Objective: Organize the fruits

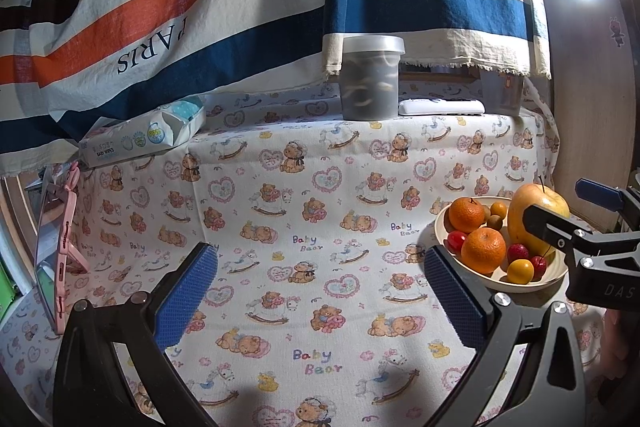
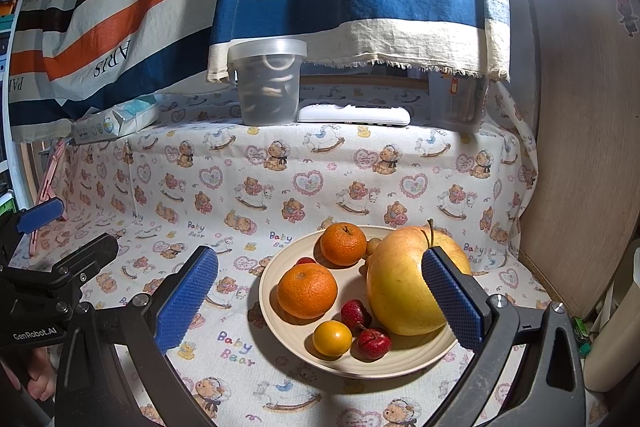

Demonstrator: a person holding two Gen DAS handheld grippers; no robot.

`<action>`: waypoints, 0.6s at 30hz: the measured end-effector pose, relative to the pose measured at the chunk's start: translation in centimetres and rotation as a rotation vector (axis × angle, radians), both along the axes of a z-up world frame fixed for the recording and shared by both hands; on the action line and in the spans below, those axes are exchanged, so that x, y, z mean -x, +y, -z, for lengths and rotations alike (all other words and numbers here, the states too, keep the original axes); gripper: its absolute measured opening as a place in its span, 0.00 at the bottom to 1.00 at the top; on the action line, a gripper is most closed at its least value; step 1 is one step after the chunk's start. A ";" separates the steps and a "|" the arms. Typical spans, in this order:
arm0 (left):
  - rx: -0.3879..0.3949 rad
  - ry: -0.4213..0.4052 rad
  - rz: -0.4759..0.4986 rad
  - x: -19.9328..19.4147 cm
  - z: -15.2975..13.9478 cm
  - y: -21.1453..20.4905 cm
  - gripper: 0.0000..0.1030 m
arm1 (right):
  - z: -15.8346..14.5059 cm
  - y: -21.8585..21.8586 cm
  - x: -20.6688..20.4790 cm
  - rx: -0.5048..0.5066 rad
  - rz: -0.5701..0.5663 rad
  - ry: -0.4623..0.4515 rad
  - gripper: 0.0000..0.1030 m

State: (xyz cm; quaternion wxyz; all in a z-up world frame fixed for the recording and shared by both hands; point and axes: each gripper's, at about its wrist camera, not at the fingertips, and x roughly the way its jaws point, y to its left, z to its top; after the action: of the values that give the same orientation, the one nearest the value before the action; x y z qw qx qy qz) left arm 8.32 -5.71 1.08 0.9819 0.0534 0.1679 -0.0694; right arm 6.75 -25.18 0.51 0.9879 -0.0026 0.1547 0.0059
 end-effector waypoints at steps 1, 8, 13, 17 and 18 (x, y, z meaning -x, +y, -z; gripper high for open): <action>0.000 0.000 0.000 0.0 0.0 0.0 1.00 | 0.0 0.0 0.0 0.000 0.000 0.000 1.00; -0.002 0.002 0.002 0.0 0.1 0.0 1.00 | 0.0 0.0 0.0 0.001 -0.001 0.000 1.00; -0.001 0.001 0.002 0.0 0.1 0.0 1.00 | 0.1 0.0 0.0 0.001 -0.001 0.001 1.00; -0.004 0.001 0.002 0.0 0.1 0.0 1.00 | 0.1 0.0 0.0 0.002 -0.001 0.001 1.00; -0.004 0.001 0.002 0.0 0.1 0.0 1.00 | 0.1 0.0 0.0 0.001 -0.001 0.001 1.00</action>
State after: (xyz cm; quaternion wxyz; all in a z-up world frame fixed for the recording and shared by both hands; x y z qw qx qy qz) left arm 8.30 -5.75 1.01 0.9816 0.0554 0.1686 -0.0703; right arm 6.80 -25.13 0.44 0.9879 -0.0034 0.1551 0.0061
